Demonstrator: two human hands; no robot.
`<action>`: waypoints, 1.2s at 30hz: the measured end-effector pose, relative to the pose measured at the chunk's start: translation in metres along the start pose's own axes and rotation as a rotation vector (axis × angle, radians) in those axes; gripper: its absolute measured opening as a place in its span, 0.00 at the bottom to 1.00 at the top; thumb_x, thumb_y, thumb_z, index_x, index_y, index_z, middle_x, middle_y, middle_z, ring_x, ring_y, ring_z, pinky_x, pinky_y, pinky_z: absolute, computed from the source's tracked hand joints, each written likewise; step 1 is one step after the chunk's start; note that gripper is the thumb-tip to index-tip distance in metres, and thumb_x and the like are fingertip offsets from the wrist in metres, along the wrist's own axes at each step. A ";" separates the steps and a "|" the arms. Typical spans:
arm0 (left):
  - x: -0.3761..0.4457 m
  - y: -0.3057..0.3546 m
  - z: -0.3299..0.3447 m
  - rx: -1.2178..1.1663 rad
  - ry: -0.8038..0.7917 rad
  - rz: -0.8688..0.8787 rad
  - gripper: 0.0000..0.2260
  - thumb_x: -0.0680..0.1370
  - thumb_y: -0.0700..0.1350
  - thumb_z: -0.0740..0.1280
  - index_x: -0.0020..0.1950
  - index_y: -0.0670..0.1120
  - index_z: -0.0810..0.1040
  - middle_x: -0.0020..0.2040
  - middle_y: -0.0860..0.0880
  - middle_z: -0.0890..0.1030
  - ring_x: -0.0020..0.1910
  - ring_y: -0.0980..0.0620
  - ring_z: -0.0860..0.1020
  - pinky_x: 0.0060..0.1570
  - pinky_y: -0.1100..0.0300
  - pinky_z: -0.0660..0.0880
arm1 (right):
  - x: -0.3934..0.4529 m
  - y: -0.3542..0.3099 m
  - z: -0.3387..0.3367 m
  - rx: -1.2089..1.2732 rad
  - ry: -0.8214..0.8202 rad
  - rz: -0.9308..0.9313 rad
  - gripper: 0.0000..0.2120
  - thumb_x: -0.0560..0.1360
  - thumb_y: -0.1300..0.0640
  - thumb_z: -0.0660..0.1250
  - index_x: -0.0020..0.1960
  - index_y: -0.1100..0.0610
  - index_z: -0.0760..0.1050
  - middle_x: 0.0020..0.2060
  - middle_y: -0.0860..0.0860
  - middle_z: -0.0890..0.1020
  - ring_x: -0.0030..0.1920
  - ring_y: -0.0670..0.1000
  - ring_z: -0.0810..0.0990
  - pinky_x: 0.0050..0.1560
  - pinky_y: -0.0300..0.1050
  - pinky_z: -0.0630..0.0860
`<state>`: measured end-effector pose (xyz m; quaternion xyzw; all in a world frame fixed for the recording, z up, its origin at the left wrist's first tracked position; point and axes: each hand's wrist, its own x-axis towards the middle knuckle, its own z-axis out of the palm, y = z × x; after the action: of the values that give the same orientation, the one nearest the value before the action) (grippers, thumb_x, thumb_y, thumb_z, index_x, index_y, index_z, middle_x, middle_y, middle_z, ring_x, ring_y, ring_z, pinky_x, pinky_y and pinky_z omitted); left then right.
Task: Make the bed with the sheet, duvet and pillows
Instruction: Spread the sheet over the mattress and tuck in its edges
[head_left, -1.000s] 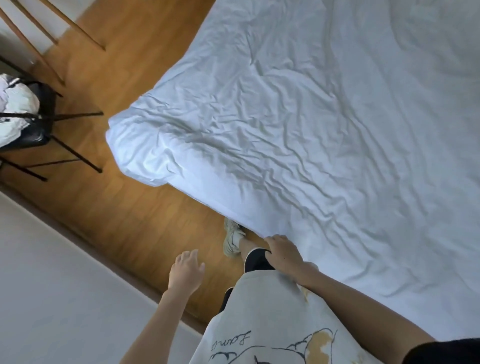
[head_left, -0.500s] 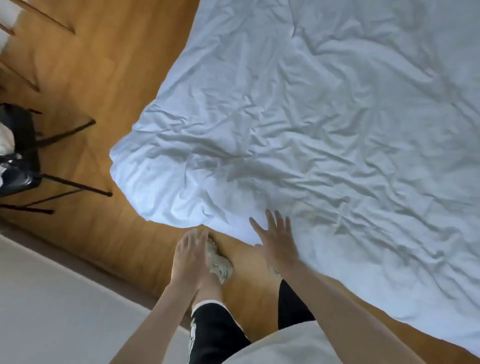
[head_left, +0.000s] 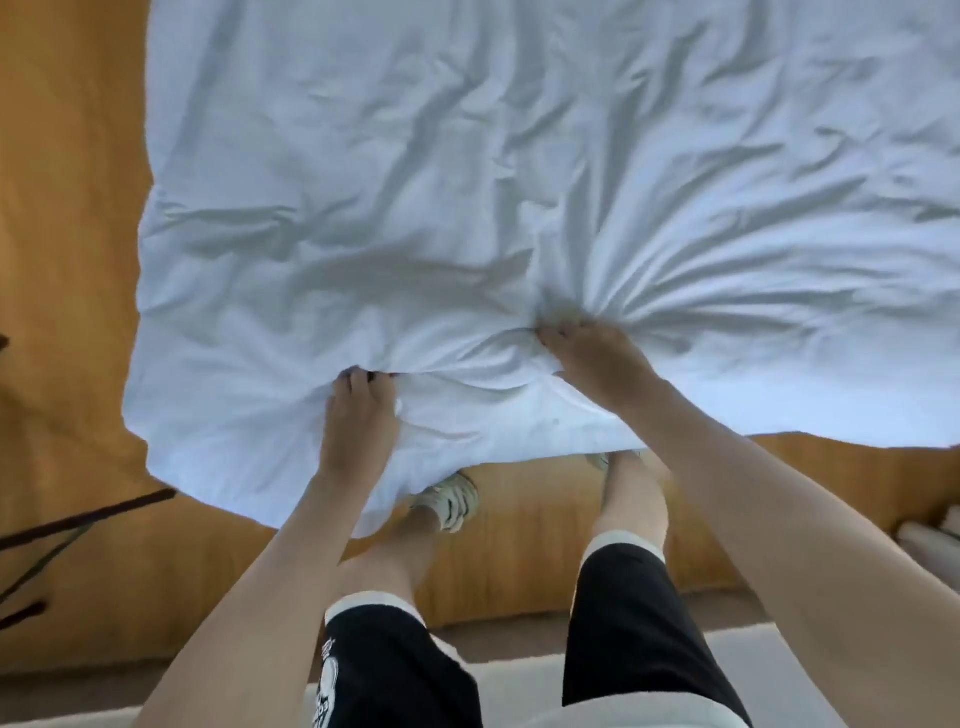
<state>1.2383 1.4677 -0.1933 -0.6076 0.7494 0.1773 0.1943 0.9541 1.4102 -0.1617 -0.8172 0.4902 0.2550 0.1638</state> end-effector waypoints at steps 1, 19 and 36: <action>-0.001 -0.002 -0.005 -0.017 0.004 0.010 0.20 0.58 0.33 0.77 0.46 0.36 0.75 0.39 0.36 0.76 0.38 0.37 0.78 0.28 0.53 0.76 | -0.005 -0.003 -0.011 0.030 -0.065 0.006 0.26 0.69 0.52 0.74 0.65 0.57 0.74 0.50 0.56 0.81 0.48 0.59 0.81 0.44 0.49 0.77; -0.087 0.043 -0.067 0.078 -0.212 0.250 0.20 0.60 0.36 0.76 0.51 0.38 0.80 0.45 0.40 0.80 0.39 0.40 0.79 0.36 0.51 0.78 | -0.135 -0.015 0.018 0.497 0.002 0.383 0.29 0.80 0.47 0.60 0.77 0.53 0.57 0.75 0.57 0.59 0.75 0.59 0.57 0.75 0.57 0.56; 0.039 0.204 -0.006 0.229 -0.079 0.535 0.47 0.64 0.60 0.75 0.75 0.44 0.57 0.75 0.37 0.60 0.72 0.32 0.61 0.64 0.31 0.62 | -0.158 0.181 0.161 -0.135 0.141 -0.035 0.45 0.68 0.38 0.70 0.76 0.58 0.56 0.73 0.66 0.58 0.73 0.65 0.57 0.68 0.69 0.59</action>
<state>1.0307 1.4720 -0.2022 -0.3550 0.8901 0.1601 0.2369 0.6910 1.5223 -0.2050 -0.8508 0.4678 0.2265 0.0777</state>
